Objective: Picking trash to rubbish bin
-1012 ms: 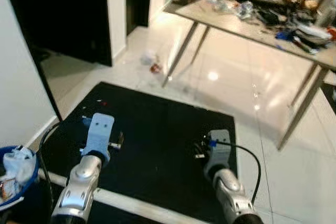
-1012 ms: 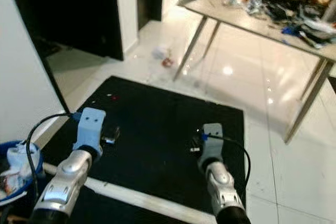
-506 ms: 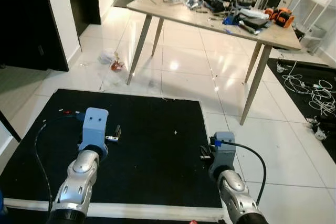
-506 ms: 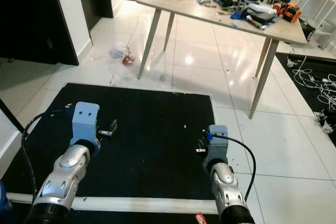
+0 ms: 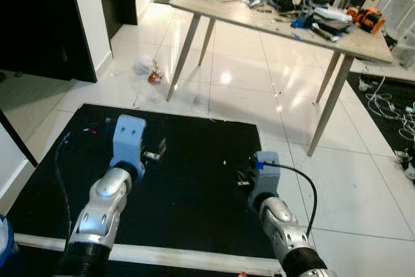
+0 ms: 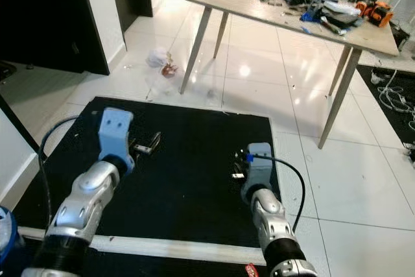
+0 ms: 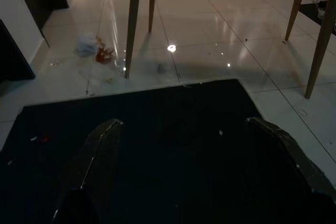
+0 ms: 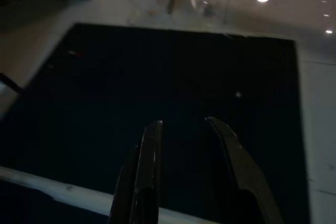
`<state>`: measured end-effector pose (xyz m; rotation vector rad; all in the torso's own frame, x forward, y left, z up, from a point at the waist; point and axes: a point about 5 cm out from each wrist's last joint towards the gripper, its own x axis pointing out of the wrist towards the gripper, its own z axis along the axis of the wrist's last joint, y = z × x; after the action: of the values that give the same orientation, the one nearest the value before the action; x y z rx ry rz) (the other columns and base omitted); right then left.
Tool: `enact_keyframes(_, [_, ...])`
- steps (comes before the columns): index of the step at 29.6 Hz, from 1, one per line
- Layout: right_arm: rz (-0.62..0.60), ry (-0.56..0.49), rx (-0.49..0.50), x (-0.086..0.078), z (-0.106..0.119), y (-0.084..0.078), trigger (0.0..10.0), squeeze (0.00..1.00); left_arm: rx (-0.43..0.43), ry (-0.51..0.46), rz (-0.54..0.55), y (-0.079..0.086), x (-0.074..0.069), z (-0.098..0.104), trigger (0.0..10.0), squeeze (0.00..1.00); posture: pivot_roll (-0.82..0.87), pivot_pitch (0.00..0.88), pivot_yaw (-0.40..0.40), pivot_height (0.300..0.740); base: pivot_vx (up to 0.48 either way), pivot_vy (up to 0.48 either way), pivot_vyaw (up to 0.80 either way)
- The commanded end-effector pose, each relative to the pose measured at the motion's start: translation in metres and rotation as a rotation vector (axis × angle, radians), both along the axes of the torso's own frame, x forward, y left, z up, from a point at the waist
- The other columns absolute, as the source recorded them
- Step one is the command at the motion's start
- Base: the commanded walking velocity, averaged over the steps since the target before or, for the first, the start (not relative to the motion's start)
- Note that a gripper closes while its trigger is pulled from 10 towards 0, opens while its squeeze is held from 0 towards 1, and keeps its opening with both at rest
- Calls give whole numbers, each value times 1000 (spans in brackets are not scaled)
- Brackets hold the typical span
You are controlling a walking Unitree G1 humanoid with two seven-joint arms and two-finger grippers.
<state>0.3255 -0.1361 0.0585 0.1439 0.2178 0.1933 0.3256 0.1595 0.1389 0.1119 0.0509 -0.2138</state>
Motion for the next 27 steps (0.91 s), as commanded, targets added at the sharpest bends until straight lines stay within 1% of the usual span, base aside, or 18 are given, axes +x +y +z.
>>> enact_keyframes(1, [17,3,21,1,2,3,10000,0,-2,6,-8,2,-2,0,10000,0,86,139,-76,740,0,0,0])
enact_keyframes(3, [34,-7,28,4,7,6,10000,0,-59,-26,-31,-5,0,11,10000,0,86,155,-92,740,0,0,0])
enact_keyframes(4, [38,-7,31,5,8,7,10000,0,-77,-31,-39,-7,1,14,10000,0,94,139,-96,740,0,0,0])
enact_keyframes(5, [40,-10,41,6,9,8,10000,0,-99,-55,-70,-11,1,22,10000,0,98,148,-102,740,0,0,0])
enact_keyframes(6, [40,-10,41,6,9,8,10000,0,-99,-55,-70,-11,1,22,10000,0,98,148,-102,740,0,0,0])
enact_keyframes(8, [44,-10,49,7,10,9,10000,0,-117,-78,-97,-14,2,29,10000,0,99,165,-105,740,0,0,0])
enact_keyframes(9, [46,-11,55,8,11,10,10000,0,-140,-103,-119,-16,3,36,10000,0,95,172,-110,740,0,0,0])
enact_keyframes(10, [59,-22,53,9,16,13,10000,0,-209,-157,-190,-25,2,60,10000,0,73,226,-111,740,0,0,0])
enact_keyframes(11, [59,-22,53,9,16,13,10000,0,-209,-157,-190,-25,2,60,10000,0,73,226,-111,740,0,0,0])
enact_keyframes(12, [63,-26,56,10,18,14,10000,0,-233,-174,-213,-28,2,68,10000,0,73,233,-112,740,0,0,0])
enact_keyframes(13, [63,-26,56,10,18,14,10000,0,-233,-174,-213,-28,2,68,10000,0,73,233,-112,740,0,0,0])
enact_keyframes(15, [73,-36,57,11,24,15,10000,0,-293,-223,-272,-34,-1,88,10000,0,88,255,-112,740,0,0,0])
enact_keyframes(16, [79,-40,60,11,26,16,10000,0,-294,-241,-297,-38,-3,97,10000,0,100,262,-114,740,0,0,0])
enact_keyframes(17, [79,-40,60,11,26,16,10000,0,-294,-241,-297,-38,-3,97,10000,0,100,262,-114,740,0,0,0])
enact_keyframes(18, [86,-44,66,11,28,17,10000,0,-296,-253,-308,-40,-4,105,10000,0,109,268,-116,740,0,0,0])
enact_keyframes(21, [110,-45,70,10,29,20,10000,0,-261,-270,-335,-49,-6,121,10000,0,123,264,-122,740,0,0,0])
enact_keyframes(24, [122,-44,70,11,30,23,10000,0,-233,-280,-353,-53,-6,125,10000,0,131,260,-120,740,0,0,0])
enact_keyframes(27, [129,-48,74,14,32,26,10000,0,-211,-254,-350,-54,-5,120,10000,0,137,261,-110,740,0,0,0])
